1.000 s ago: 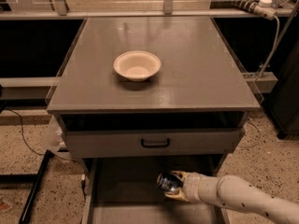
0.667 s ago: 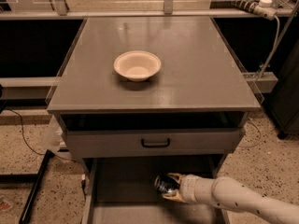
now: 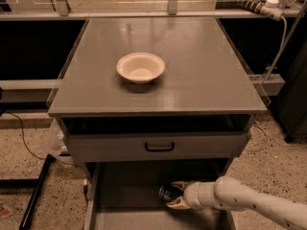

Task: Place pepsi can into middle drawer

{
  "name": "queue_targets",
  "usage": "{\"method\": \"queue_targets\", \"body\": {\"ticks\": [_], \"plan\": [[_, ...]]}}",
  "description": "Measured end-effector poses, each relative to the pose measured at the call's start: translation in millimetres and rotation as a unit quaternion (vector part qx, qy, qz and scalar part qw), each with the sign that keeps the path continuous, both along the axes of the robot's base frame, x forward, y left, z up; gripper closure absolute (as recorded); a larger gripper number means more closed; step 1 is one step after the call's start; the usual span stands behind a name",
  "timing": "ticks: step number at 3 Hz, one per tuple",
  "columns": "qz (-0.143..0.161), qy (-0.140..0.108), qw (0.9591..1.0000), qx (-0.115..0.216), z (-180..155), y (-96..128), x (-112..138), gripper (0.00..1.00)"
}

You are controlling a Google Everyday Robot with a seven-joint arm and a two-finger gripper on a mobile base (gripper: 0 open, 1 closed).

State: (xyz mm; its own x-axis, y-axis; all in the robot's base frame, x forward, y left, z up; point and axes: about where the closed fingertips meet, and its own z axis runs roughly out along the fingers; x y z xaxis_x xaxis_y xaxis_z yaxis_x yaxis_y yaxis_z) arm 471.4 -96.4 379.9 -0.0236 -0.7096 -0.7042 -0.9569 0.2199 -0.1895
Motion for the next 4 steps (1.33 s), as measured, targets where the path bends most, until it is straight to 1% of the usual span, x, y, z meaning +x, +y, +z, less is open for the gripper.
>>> {"method": "queue_targets", "body": {"ticks": [1,4], "plan": [[0.001,0.002,1.0000,0.000,3.1,-0.3,-0.4,0.82],[0.001,0.002,1.0000,0.000,3.1,-0.2,-0.4,0.12]]}}
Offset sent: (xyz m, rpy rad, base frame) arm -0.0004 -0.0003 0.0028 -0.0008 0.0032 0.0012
